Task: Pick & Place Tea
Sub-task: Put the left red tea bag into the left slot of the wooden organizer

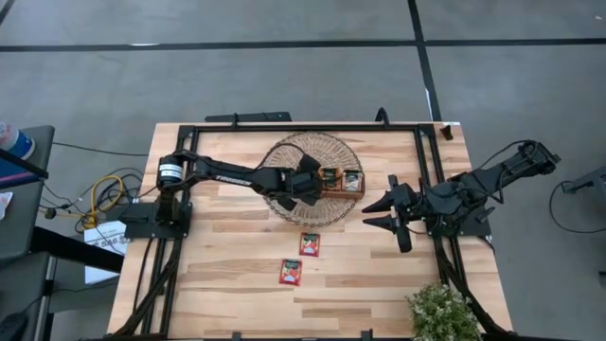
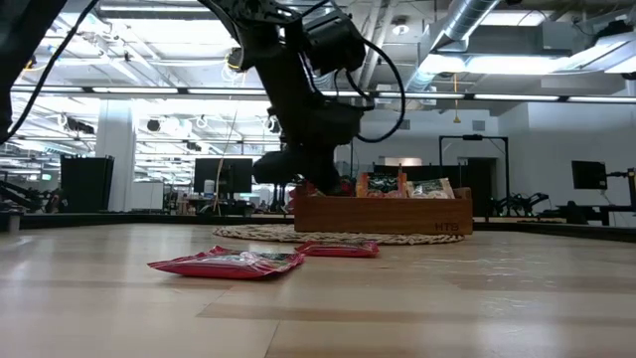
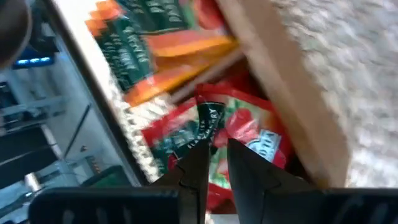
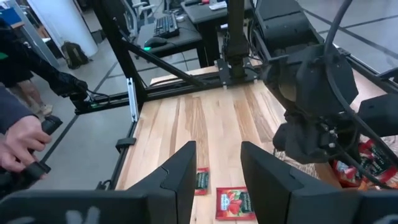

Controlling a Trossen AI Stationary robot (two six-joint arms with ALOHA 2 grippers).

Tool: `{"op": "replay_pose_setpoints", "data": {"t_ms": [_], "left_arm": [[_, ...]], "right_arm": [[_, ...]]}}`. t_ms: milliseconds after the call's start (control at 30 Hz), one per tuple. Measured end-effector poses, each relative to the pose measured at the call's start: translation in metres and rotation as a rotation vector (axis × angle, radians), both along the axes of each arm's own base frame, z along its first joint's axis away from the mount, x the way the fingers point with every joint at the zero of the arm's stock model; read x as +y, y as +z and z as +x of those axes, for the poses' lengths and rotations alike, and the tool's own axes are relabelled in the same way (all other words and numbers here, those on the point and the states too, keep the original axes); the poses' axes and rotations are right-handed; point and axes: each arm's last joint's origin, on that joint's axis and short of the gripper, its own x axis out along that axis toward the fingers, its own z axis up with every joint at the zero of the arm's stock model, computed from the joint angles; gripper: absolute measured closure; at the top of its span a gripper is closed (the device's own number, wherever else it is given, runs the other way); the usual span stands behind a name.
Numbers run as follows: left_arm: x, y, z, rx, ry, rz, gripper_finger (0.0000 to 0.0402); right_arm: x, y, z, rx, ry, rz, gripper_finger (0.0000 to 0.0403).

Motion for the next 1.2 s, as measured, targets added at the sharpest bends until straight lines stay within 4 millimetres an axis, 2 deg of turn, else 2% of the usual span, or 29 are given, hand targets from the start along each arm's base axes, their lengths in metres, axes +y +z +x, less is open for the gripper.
{"op": "replay_pose_setpoints", "data": {"t_ms": [433, 633, 1033, 1200], "left_arm": [[0.001, -0.001, 0.001, -0.008, 0.026, 0.046, 0.0351], [0.000, 0.002, 0.004, -0.069, 0.085, 0.069, 0.0351], [-0.012, 0.003, 0.004, -0.136, 0.170, 0.087, 0.0351], [-0.013, 0.004, 0.004, -0.136, 0.204, 0.161, 0.0351]], "right_arm": [[0.000, 0.000, 0.000, -0.001, 0.001, 0.000, 0.0285], [0.000, 0.000, 0.000, 0.000, 0.001, -0.001, 0.0285], [0.000, 0.000, 0.000, 0.000, 0.001, -0.003, 0.0285], [0.000, 0.000, 0.000, 0.000, 0.001, -0.003, 0.0285]]}}
